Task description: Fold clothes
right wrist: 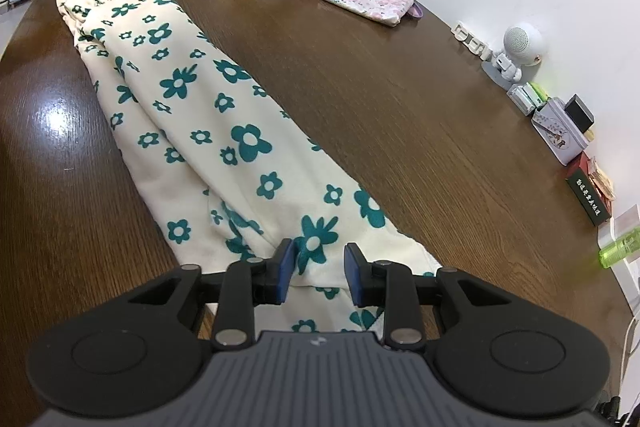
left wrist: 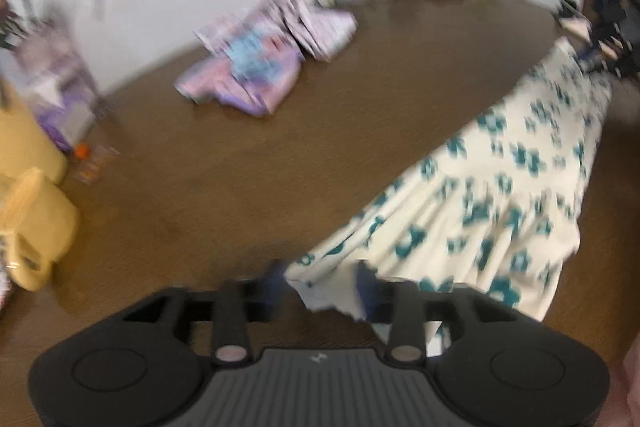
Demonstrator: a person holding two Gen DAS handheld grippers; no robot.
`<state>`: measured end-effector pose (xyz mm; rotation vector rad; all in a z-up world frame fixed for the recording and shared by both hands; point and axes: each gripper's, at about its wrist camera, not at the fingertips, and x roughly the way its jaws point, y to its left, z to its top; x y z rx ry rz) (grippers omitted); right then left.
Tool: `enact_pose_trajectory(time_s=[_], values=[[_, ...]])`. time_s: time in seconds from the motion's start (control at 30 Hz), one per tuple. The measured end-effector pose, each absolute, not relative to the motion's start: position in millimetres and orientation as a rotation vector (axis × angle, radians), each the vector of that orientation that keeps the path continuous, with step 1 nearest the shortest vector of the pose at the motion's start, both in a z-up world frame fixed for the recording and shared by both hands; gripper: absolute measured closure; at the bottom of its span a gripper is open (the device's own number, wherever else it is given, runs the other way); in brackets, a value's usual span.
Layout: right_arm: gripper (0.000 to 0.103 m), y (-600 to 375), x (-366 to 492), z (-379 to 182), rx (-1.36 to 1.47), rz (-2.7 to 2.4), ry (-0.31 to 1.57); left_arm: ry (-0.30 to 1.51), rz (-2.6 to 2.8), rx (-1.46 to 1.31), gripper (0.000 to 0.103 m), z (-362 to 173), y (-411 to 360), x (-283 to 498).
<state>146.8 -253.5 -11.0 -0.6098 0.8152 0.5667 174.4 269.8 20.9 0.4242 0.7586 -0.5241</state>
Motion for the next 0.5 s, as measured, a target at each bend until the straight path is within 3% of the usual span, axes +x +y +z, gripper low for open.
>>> enact_pose_trajectory(time_s=[0.2,0.33,0.4,0.5], values=[[0.077,-256.8,143.5,-12.7,-0.588,0.570,0.787,0.575,-0.710,0.421,0.050,35.6,203.0,128.0],[0.077,-259.9,140.7,-14.7,-0.583,0.575,0.761,0.623,-0.839,0.459,0.053,12.5,167.4,113.9],[0.077,-261.2,139.2,-15.7,-0.582,0.578,0.747,0.687,-0.792,0.495,0.065,-3.9,164.2,117.2],[0.077,-263.6,137.6,-17.3,-0.580,0.586,0.729,0.724,-0.760,0.400,0.065,-14.8,182.4,123.4]])
